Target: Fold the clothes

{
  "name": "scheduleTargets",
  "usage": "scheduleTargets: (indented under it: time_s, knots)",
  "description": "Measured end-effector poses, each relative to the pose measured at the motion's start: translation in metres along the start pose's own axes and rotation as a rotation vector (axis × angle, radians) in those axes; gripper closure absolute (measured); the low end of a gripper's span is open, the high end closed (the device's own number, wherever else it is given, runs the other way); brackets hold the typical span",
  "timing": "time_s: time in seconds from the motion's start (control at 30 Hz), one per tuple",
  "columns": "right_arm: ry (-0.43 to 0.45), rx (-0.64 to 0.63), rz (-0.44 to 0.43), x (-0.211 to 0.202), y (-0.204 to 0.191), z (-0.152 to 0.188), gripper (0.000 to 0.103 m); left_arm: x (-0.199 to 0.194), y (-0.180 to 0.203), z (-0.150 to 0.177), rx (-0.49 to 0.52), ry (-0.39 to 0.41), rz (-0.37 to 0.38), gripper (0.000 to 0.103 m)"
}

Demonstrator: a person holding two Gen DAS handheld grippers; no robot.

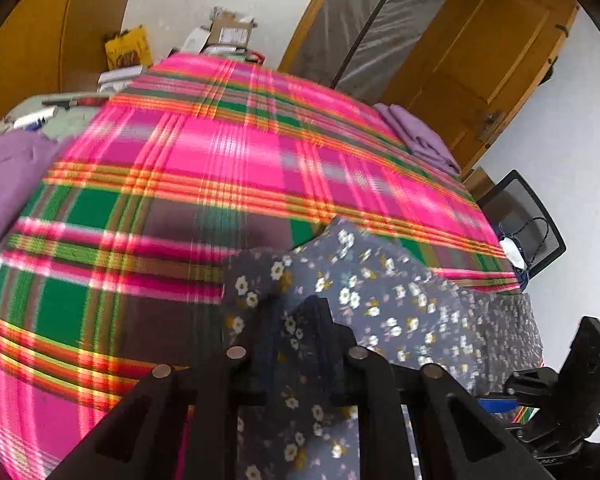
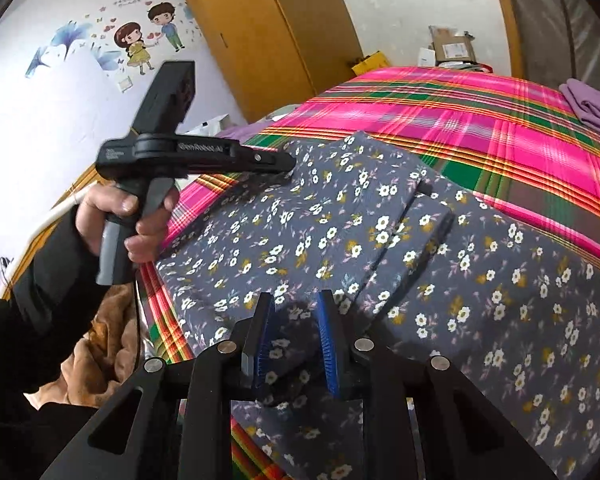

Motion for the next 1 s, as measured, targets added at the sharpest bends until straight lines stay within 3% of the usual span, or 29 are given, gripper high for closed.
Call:
scheduleTargets:
  time_s: [0.17,0.27,0.4,0.67,1.0]
  knots:
    - [-0.001,0.0,-0.004,0.0,0.0,0.0,0.079,0.011,-0.007,-0.012,-0.001,-0.015,-0.029,0.086]
    - [0.0,0.006,-0.008,0.0,0.002,0.001,0.079,0.03,-0.015,-0.016,-0.028,-0.045,0.004,0.086]
    - [-0.001,0.012,-0.006,-0.001,0.002,0.001,0.079,0.02,-0.013,-0.013,-0.033,-0.032,0.003,0.086]
    - [0.025,0.02,0.03,-0.005,0.001,-0.005,0.08,-0.033,0.015,0.043,-0.033,0.049,0.031,0.086]
    - [0.108,0.038,0.165,0.0,0.01,-0.067,0.08,-0.045,0.046,0.079,-0.015,0.045,0.051,0.086]
Point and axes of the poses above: each gripper's, at about its wrist camera, not at the fingertips, and x roughly the way its jaws point, y to its right, z to its underside, the point moved 3 cm from there along x, roughly the way its jaws point, and after that the axes turned 12 degrees about x, right-handed, at the moved point
